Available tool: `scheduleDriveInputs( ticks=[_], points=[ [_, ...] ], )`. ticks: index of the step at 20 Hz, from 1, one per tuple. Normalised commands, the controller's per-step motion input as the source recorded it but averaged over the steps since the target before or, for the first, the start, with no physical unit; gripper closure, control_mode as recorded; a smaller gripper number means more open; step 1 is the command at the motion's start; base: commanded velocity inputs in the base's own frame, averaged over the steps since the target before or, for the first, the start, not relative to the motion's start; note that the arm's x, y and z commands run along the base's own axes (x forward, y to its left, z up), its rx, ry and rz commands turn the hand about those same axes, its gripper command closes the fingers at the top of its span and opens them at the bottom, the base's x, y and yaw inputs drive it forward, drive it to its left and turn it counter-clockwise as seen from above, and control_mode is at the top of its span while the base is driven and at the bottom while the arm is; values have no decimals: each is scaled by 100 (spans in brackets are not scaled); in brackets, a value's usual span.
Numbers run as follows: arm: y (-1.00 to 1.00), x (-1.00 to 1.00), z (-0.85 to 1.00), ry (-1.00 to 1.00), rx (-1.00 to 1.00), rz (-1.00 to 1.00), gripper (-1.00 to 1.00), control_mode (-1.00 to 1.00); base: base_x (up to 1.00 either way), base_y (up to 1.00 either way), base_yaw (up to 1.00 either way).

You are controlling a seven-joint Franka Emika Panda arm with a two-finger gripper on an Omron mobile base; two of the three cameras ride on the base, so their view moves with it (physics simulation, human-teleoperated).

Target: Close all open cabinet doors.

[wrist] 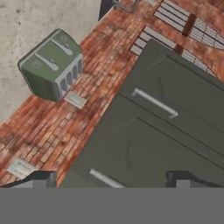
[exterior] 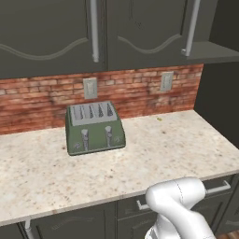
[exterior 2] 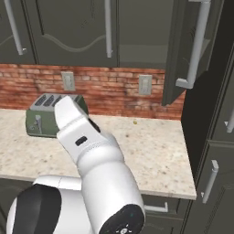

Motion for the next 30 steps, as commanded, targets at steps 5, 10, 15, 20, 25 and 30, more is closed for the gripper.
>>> scheduleDriveInputs(
  ticks=[5, 10, 15, 20, 25, 30],
  points=[
    [-18, -1, 27, 0, 0, -19, -100, -100, 0, 0, 0],
    [-18, -3, 23, 0, 0, -19, -100, -100, 0, 0, 0],
    [-4, -2, 21, 0, 0, -19, -100, -100, 0, 0, 0],
    [0, -1, 10, 0, 0, -19, -100, -100, 0, 0, 0],
    [0, 0, 1, 0, 11, -11, -100, -100, 0, 0, 0],
    [-7, 0, 0, 13, 43, -2, -100, -100, 0, 0, 0]
  ],
)
